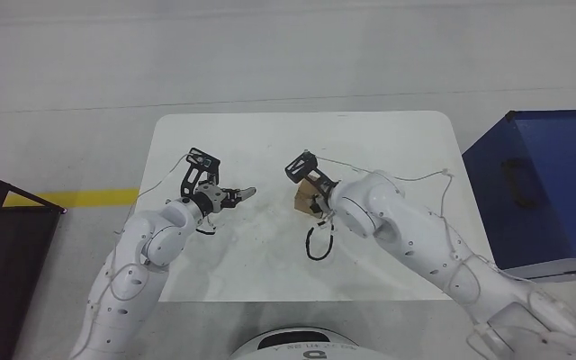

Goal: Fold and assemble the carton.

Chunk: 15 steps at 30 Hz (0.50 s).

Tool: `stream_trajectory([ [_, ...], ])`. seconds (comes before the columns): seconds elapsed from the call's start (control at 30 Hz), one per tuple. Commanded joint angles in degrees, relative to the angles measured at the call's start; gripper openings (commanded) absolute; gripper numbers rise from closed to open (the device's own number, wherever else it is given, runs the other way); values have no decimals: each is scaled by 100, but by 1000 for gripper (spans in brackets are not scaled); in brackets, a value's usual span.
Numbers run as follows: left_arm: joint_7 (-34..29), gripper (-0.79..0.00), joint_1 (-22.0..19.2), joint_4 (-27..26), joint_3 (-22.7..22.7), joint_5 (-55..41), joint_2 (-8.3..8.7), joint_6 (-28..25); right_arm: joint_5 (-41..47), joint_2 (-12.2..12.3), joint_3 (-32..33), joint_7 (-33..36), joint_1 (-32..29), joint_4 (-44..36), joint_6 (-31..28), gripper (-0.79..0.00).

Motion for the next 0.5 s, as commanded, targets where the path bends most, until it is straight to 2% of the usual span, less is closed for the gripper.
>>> stream_trajectory([
  [0.0, 24, 0, -16, 26, 20, 1, -1, -10, -153, -39, -83, 23, 22, 49, 123, -431],
  [0.17, 92, 0, -21, 100, 63, 2, -3, -24, -466, -152, -277, -8, 61, 60, 435, -505],
  [0.23, 114, 0, -26, 129, 101, 3, -6, -38, -657, -190, -338, -57, 60, 48, 560, -573],
  [0.3, 131, 0, -39, 158, 146, 1, -10, -55, -808, -229, -398, -105, 45, 20, 656, -570],
  [0.4, 157, 0, -75, 209, 204, -14, -16, -98, -860, -283, -391, -192, -3, -65, 858, -486],
  [0.47, 170, 0, -107, 263, 240, -29, -19, -140, -509, -324, -289, -332, -82, -214, 988, -354],
])
